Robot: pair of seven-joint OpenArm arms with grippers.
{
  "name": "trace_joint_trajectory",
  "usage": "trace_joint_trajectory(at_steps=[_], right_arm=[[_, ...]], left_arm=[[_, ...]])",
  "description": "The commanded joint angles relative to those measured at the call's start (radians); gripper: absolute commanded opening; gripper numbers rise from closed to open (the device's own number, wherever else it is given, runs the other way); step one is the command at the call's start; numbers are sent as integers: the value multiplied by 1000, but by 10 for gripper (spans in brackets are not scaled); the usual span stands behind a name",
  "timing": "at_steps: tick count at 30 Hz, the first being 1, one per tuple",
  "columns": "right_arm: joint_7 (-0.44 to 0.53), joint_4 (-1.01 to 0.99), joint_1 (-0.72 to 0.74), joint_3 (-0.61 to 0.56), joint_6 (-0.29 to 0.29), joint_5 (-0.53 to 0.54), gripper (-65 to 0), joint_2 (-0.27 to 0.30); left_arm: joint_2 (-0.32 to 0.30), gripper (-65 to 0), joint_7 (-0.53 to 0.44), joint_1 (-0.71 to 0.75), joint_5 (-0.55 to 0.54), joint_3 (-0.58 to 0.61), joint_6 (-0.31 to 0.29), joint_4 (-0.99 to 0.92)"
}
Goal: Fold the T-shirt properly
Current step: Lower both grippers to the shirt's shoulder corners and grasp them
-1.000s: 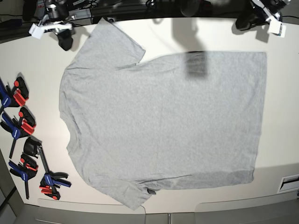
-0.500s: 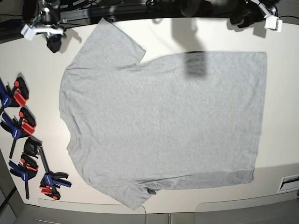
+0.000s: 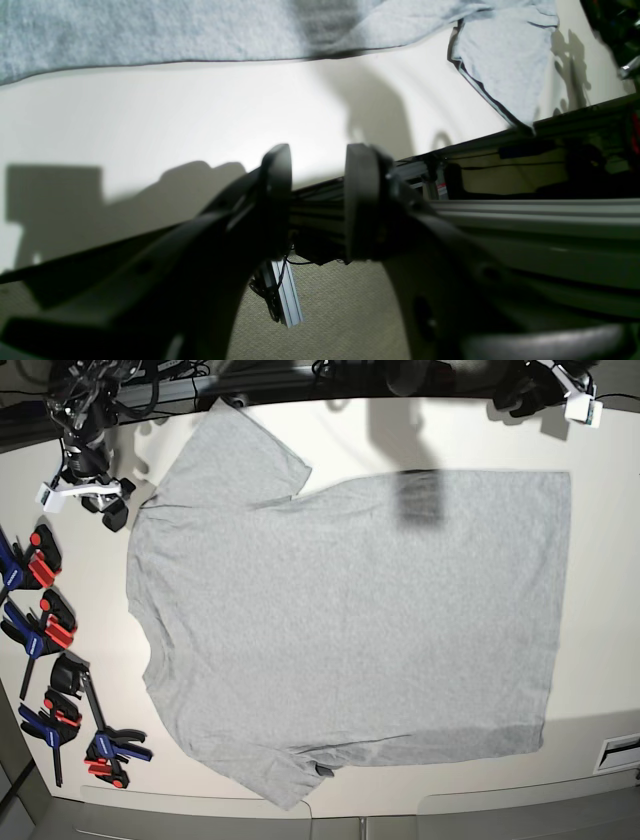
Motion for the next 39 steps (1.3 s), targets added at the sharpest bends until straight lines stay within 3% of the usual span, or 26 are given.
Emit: trace_joint_trajectory(at_steps=[1, 6, 11, 25, 26, 28, 31, 32, 34, 39], right_arm=[[6, -23, 27, 5, 3, 13, -285, 31], [-185, -206, 149, 5, 35, 68, -285, 93], [-283, -248, 209, -4, 50, 102, -286, 97], [-299, -248, 206, -191, 49, 101, -292, 92], [-299, -248, 206, -191, 49, 101, -303, 93], [-299, -248, 206, -191, 49, 101, -386, 93], [-313, -248, 206, -191, 49, 94, -597, 92], [-321, -248, 206, -191, 49, 94, -650, 92], [-335, -248, 206, -191, 49, 93, -650, 93], [-340, -248, 206, -191, 49, 68, -650, 93]], left_arm=[[-5, -481, -19, 11, -23, -7, -15, 12], [-5, -481, -19, 11, -23, -7, -15, 12], [-5, -481, -19, 11, -23, -7, -15, 12], [-5, -481, -24, 6, -23, -7, -15, 12], [-5, -481, -24, 6, -23, -7, -15, 12], [-5, -478, -27, 3, -23, -7, -15, 12], [-5, -430, -28, -20, -19, -7, -14, 12], [-5, -417, -32, -34, -2, -7, -4, 12], [-5, -408, -42, -66, 33, -7, 62, 12], [-6, -384, -24, -178, 134, -8, 302, 7]])
